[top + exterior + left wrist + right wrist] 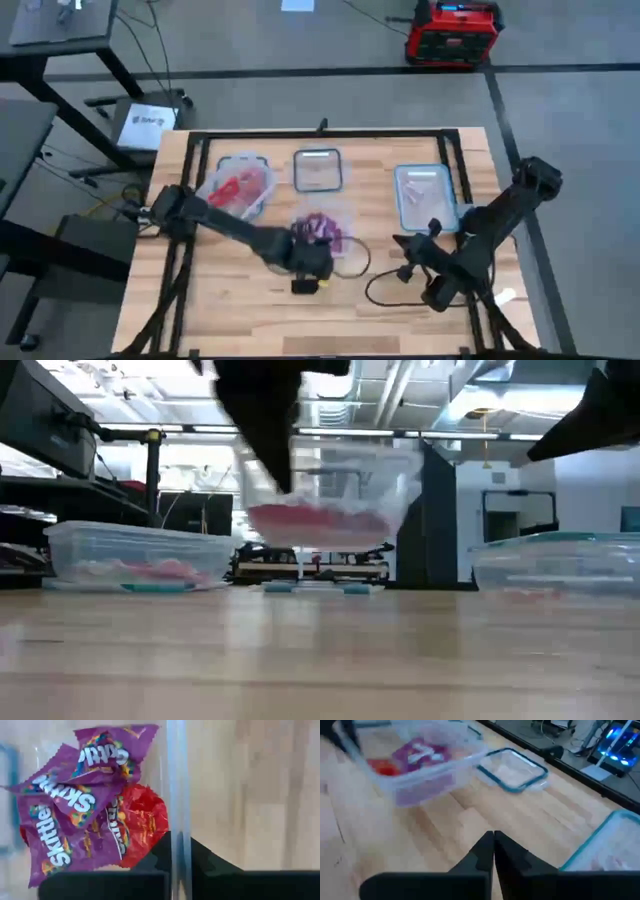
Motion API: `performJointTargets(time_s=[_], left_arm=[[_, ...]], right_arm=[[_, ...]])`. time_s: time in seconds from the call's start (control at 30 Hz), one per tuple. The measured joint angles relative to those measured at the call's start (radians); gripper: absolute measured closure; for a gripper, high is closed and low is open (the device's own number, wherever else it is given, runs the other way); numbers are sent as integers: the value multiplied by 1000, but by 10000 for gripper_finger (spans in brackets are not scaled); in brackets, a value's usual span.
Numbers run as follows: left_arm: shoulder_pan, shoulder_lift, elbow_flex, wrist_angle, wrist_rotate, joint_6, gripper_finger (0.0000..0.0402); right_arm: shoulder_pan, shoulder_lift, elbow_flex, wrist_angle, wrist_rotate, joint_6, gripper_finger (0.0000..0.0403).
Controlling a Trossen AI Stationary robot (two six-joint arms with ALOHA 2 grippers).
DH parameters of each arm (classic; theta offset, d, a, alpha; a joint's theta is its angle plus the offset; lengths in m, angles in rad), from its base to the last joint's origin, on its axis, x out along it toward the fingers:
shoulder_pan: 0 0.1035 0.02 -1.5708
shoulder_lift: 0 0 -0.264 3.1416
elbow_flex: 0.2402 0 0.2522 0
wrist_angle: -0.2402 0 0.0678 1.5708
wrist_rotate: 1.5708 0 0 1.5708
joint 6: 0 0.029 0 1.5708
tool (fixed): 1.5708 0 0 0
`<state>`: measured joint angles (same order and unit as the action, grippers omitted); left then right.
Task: Sort candy
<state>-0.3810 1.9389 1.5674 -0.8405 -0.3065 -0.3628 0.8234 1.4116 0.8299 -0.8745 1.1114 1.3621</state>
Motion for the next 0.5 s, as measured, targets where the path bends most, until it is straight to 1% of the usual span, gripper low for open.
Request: performJointTargets(time_s=[0.07,0.17,0.27,0.37,0.43,0.5], left_arm=[[-21,5,-49,10,9,-32,401],[-40,5,-113,66,24,-75,401],[-46,3,-143,113,26,-117,401],[-47,3,-152,132,40,-115,399],[-47,3,-152,154,50,-112,387],[-47,3,-152,164,73,-99,366]], right_arm=[[-11,4,0,19,-16,0,403],[-32,5,0,40,-73,3,403],[-53,5,0,52,-115,3,403],[-62,5,0,58,-119,3,402],[-68,5,0,69,-121,2,397],[-73,5,0,79,-122,2,384]])
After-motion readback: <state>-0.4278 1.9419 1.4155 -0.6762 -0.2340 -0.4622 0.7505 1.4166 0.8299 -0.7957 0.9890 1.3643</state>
